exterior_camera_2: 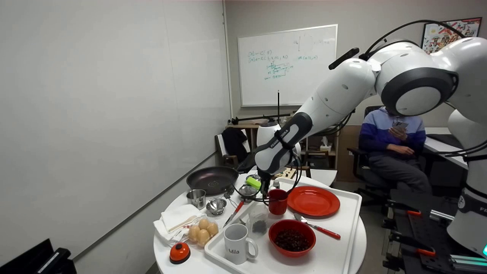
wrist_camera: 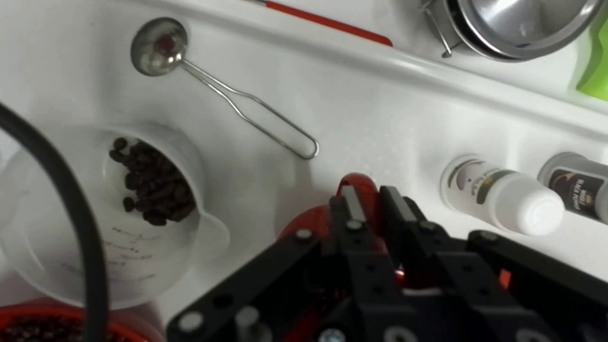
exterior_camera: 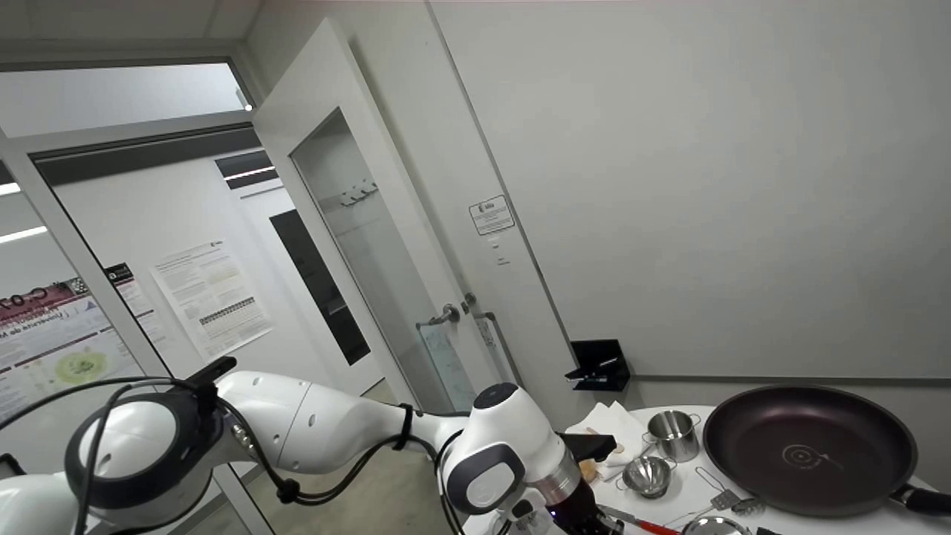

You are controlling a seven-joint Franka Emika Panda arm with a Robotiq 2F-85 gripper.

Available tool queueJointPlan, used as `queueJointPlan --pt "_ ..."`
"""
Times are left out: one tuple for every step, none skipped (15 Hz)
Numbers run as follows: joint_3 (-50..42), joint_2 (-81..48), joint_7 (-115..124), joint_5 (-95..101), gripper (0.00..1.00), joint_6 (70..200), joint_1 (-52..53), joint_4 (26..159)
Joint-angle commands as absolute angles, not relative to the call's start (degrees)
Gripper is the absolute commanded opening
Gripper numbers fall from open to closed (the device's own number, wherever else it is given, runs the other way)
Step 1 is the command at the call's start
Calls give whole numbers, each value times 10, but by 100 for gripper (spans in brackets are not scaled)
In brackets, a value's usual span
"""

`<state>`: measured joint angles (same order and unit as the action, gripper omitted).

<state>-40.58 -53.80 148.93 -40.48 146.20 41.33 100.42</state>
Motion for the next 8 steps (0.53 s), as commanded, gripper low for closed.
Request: queueJointPlan --pt "-319 -522 1491 -337 8 1528 343 982" --pt "-305 -523 1492 -319 8 1548 332 982" --pt "-278 -521 1493 -293 8 1572 310 981" --pt "-304 -545 1453 -346 8 1569 332 974" --pt "-243 -523 1495 -262 8 1597 273 979" --pt "-233 -523 1495 -245 8 1604 261 978" --pt "-220 -523 1503 -223 8 1608 246 976" --pt "-213 -523 1502 -211 8 1607 236 974"
